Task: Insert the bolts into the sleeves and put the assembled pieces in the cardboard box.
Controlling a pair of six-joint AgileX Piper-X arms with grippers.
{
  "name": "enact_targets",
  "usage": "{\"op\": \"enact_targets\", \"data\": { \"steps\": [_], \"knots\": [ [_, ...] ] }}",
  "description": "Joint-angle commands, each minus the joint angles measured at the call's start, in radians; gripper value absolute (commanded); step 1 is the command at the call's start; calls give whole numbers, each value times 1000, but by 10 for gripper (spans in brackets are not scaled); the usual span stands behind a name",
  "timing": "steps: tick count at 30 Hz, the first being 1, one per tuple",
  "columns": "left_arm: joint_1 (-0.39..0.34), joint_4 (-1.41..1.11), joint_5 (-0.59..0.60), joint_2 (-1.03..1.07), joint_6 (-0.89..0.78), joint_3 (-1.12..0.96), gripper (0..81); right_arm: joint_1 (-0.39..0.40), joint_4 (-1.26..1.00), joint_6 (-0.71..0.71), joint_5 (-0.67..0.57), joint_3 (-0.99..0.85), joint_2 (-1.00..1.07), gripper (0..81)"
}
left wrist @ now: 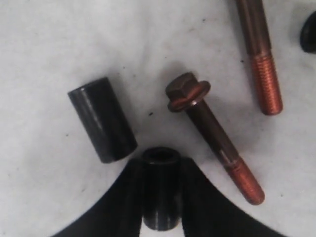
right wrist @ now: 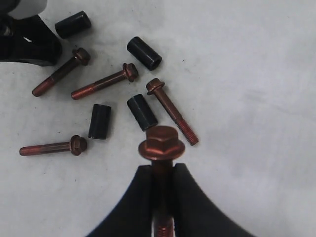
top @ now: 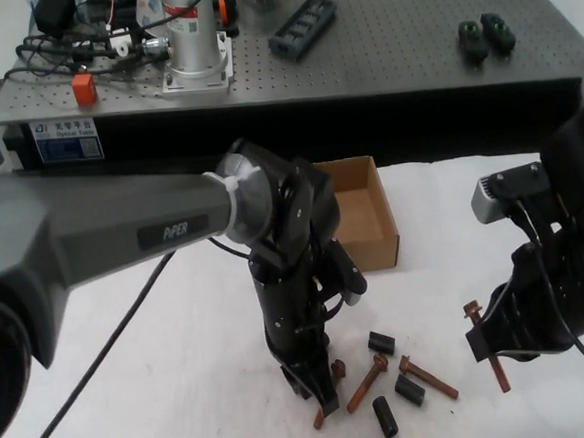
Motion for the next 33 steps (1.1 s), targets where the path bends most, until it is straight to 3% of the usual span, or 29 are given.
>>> {"op": "enact_targets", "data": {
  "steps": [1, 3, 7, 12, 18, 24, 33],
  "knots": [
    [-4, 26, -16, 8, 7, -18, 3, -3, -18, 13, -13, -1, -12, 27],
    [-4, 20, -16, -19, -26, -33, 7, -3, -67, 42, -47, -1, -14, 27],
    [21, -31, 10, -148, -200, -2, 7, 0, -258, 162, -231, 29, -57, 27],
    [53, -403, 275, -443, -392, 303, 7, 18, -717, 473, -316, 152, -158, 27],
    [50, -890, 634, -705, -496, 635, 7, 118, -1254, 795, -349, 259, -152, 27],
    [50, -1069, 651, -799, -623, 723, 7, 197, -1280, 816, -340, 256, -141, 27],
    [50, -1069, 643, -806, -650, 723, 7, 203, -1204, 753, -361, 256, -141, 27]
  ]
}}
